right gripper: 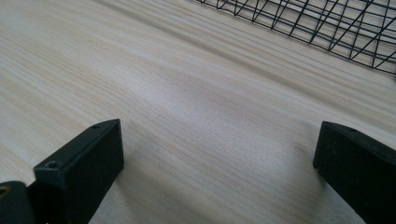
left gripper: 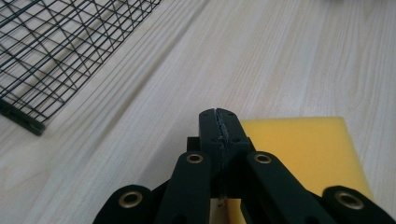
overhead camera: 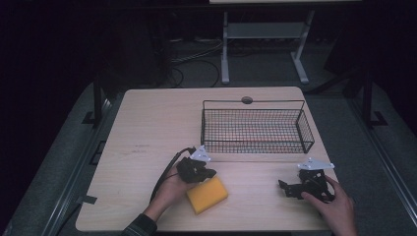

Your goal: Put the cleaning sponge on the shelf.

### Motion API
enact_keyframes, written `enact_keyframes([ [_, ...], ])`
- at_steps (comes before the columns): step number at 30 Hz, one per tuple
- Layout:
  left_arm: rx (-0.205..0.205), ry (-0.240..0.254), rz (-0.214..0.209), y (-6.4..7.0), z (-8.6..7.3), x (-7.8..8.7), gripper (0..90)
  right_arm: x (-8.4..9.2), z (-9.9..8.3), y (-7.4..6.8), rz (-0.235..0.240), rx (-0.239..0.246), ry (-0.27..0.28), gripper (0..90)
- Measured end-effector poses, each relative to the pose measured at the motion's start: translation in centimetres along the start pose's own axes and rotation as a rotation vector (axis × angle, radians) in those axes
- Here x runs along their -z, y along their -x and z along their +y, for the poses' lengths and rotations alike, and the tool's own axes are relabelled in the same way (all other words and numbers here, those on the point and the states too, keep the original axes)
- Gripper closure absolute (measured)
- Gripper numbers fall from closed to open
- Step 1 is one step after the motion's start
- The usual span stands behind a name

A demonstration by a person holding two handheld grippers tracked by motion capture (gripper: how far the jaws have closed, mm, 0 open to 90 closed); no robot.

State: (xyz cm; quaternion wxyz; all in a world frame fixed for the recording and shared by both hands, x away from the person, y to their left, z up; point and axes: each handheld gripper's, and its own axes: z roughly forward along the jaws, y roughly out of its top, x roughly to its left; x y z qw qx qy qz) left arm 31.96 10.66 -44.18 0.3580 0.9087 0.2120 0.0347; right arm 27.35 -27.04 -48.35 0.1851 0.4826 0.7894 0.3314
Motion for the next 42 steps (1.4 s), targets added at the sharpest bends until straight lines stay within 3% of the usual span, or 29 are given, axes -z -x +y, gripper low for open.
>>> enact_keyframes([
  [6,0.002,-0.015,-0.006,-0.3,-0.1,0.5,89.5,0.0,0.0,0.0,0.000,0.000,0.000,1.1],
  [10,0.028,-0.027,-0.003,-0.7,-0.2,1.5,83.6,0.0,0.0,0.0,0.000,0.000,0.000,1.1],
  [19,0.071,-0.081,-0.002,-0.7,-0.3,2.7,58.8,0.0,0.0,0.0,0.000,0.000,0.000,1.1],
  [26,0.072,-0.140,0.006,-0.4,-0.3,2.9,36.8,0.0,0.0,0.0,0.000,0.000,0.000,1.1],
  [30,0.075,-0.163,0.002,-0.2,-0.4,2.9,30.7,0.0,0.0,0.0,0.000,0.000,0.000,1.1],
  [34,0.080,-0.182,0.005,0.0,-0.3,3.0,18.8,0.0,0.0,0.0,0.000,0.000,0.000,1.1],
  [35,0.087,-0.181,0.018,0.1,-0.3,3.0,18.8,0.0,0.0,0.0,0.000,0.000,0.000,1.2],
  [37,0.090,-0.188,0.040,0.4,-0.1,3.1,7.1,0.0,0.0,0.0,0.000,0.000,0.000,1.1],
  [42,0.077,-0.223,0.038,0.9,0.2,3.3,2.2,0.0,0.0,0.0,0.000,0.000,0.000,1.1],
])
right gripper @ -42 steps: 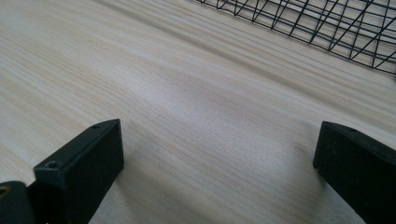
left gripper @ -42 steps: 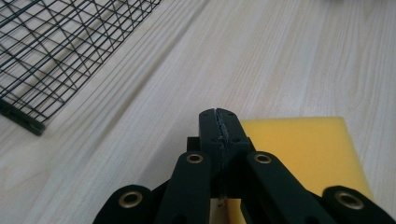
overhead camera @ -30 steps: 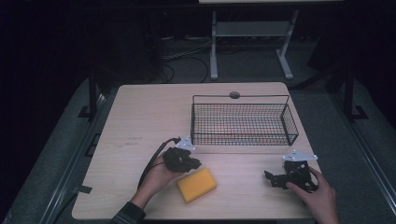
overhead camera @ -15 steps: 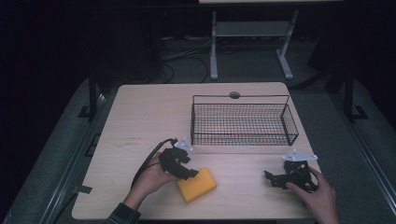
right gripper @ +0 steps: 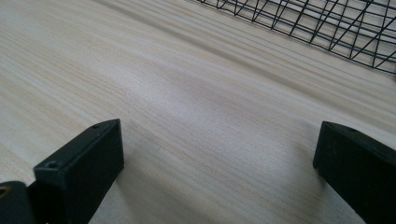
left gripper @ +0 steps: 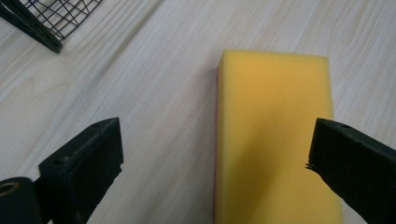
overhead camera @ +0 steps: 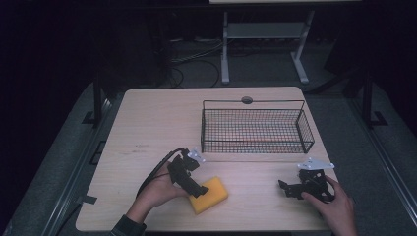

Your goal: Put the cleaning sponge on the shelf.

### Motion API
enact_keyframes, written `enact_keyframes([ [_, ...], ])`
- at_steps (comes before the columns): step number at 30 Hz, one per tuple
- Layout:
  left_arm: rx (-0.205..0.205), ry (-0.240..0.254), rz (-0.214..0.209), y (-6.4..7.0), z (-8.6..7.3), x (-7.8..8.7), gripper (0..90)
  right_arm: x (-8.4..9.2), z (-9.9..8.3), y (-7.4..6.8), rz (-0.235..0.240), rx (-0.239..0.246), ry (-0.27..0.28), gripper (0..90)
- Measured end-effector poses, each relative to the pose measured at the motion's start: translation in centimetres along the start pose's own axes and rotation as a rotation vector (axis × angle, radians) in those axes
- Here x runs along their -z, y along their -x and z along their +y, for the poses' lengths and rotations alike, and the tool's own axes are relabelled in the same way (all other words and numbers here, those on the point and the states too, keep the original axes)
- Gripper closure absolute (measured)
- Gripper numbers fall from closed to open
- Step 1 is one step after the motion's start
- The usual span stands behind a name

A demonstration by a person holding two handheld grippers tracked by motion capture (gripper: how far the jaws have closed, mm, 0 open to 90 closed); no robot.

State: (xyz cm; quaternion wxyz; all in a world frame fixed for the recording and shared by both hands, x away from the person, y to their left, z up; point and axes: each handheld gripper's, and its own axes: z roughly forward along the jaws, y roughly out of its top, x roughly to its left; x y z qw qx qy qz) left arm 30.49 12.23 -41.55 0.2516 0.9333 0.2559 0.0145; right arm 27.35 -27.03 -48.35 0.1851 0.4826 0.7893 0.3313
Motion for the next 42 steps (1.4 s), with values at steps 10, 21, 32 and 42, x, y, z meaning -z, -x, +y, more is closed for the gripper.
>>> enact_keyframes([
  [10,-0.038,-0.047,-0.024,2.1,0.7,-0.1,0.0,0.0,0.0,0.0,0.000,0.000,0.000,1.1],
  [21,-0.084,-0.120,-0.046,3.2,1.4,-1.3,0.0,0.0,0.0,0.0,0.000,0.000,0.000,1.1],
  [32,-0.107,-0.192,-0.040,3.4,1.6,-3.1,0.0,0.0,0.0,0.0,0.000,-0.001,0.000,1.1],
  [42,-0.135,-0.220,-0.011,3.5,1.5,-4.1,4.0,0.0,0.0,0.0,0.000,0.000,0.000,1.1],
])
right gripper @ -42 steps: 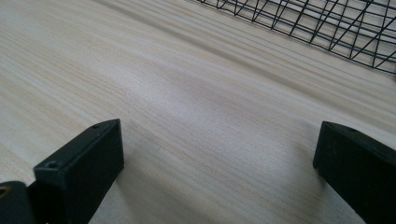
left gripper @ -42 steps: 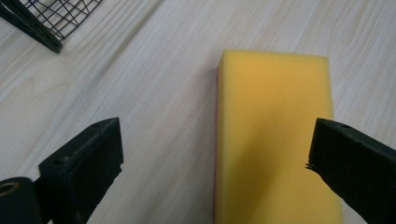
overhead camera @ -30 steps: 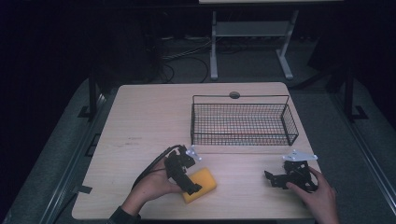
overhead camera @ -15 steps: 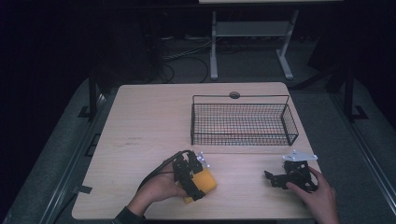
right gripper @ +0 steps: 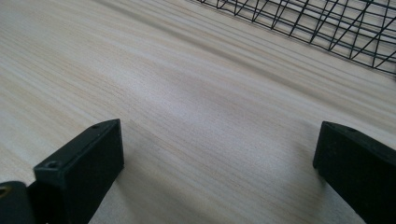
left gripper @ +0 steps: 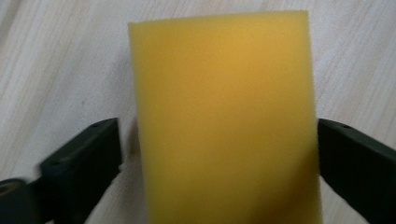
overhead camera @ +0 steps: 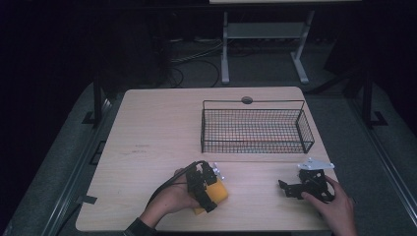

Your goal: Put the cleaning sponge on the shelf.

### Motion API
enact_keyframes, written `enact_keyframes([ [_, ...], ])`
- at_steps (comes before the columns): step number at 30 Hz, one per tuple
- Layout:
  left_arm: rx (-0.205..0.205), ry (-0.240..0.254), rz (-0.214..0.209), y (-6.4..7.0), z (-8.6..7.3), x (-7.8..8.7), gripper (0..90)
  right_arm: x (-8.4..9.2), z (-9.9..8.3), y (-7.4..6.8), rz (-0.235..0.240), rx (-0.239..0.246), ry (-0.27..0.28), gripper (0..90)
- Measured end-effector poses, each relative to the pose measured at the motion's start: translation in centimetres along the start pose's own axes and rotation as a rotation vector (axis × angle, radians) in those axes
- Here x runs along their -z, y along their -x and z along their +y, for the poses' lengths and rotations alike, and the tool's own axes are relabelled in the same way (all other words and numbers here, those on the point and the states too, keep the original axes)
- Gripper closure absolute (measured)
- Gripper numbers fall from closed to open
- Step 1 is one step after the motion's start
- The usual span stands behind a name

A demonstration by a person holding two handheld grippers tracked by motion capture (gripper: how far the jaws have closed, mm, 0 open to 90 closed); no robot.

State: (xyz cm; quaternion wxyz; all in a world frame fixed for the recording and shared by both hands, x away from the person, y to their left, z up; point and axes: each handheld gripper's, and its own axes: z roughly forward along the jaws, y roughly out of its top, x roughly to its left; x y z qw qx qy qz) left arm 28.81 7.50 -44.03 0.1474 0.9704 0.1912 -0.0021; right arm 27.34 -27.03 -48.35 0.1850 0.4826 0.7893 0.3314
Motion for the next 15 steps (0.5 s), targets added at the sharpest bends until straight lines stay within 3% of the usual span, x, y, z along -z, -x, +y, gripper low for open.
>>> enact_keyframes([
  [7,-0.005,-0.011,0.003,0.02,-0.04,-0.25,5.7,0.00,0.00,0.00,0.000,0.000,0.000,1.1],
  [15,-0.012,-0.009,0.000,0.06,-0.04,-0.27,14.0,0.00,0.00,0.00,0.000,0.000,0.000,1.1],
])
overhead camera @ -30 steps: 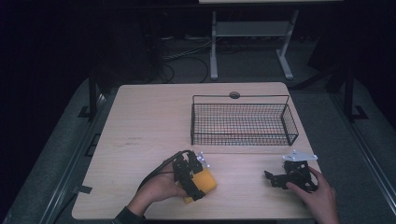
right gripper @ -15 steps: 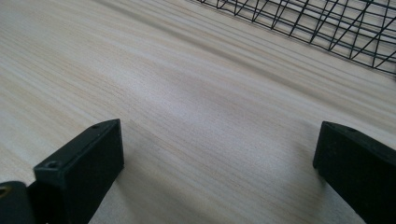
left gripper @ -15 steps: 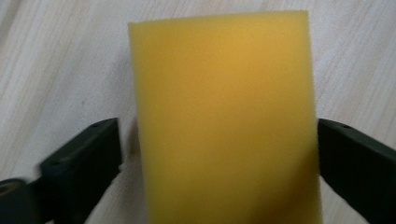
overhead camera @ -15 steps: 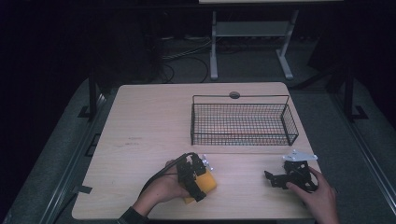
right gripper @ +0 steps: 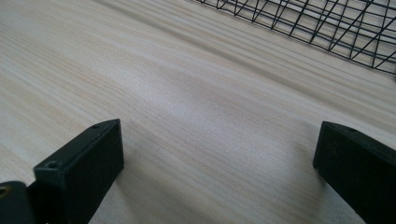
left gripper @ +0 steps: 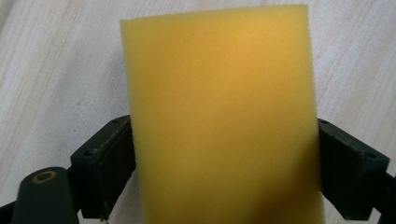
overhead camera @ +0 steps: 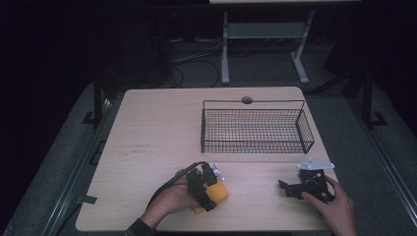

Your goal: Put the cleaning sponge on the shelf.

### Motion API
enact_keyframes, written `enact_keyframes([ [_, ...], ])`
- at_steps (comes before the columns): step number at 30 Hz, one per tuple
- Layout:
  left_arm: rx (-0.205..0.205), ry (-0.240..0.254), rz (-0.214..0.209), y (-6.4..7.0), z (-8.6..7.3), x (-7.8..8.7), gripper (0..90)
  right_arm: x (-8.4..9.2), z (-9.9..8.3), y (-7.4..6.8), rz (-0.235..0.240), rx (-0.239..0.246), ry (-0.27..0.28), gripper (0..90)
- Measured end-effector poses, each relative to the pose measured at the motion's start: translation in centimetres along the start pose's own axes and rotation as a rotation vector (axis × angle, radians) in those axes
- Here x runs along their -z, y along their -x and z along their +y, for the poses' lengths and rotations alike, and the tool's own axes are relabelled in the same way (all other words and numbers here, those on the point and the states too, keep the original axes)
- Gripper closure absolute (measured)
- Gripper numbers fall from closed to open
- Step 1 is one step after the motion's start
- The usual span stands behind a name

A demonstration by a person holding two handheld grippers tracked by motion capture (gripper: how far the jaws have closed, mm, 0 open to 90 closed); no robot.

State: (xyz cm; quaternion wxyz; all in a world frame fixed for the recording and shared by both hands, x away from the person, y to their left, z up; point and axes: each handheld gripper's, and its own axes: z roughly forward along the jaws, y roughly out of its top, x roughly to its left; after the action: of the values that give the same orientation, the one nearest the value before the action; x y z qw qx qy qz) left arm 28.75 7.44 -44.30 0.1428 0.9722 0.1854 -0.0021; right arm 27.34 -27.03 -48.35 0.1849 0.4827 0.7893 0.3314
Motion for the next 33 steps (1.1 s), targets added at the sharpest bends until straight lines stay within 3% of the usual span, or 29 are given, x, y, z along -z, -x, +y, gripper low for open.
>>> enact_keyframes([
  [8,-0.003,0.013,-0.005,0.0,0.0,0.2,20.9,0.0,0.0,0.0,0.000,0.000,0.000,1.1],
  [33,-0.001,0.020,-0.030,-0.7,-0.1,1.4,22.0,0.0,0.0,0.0,0.000,-0.001,0.000,1.1],
])
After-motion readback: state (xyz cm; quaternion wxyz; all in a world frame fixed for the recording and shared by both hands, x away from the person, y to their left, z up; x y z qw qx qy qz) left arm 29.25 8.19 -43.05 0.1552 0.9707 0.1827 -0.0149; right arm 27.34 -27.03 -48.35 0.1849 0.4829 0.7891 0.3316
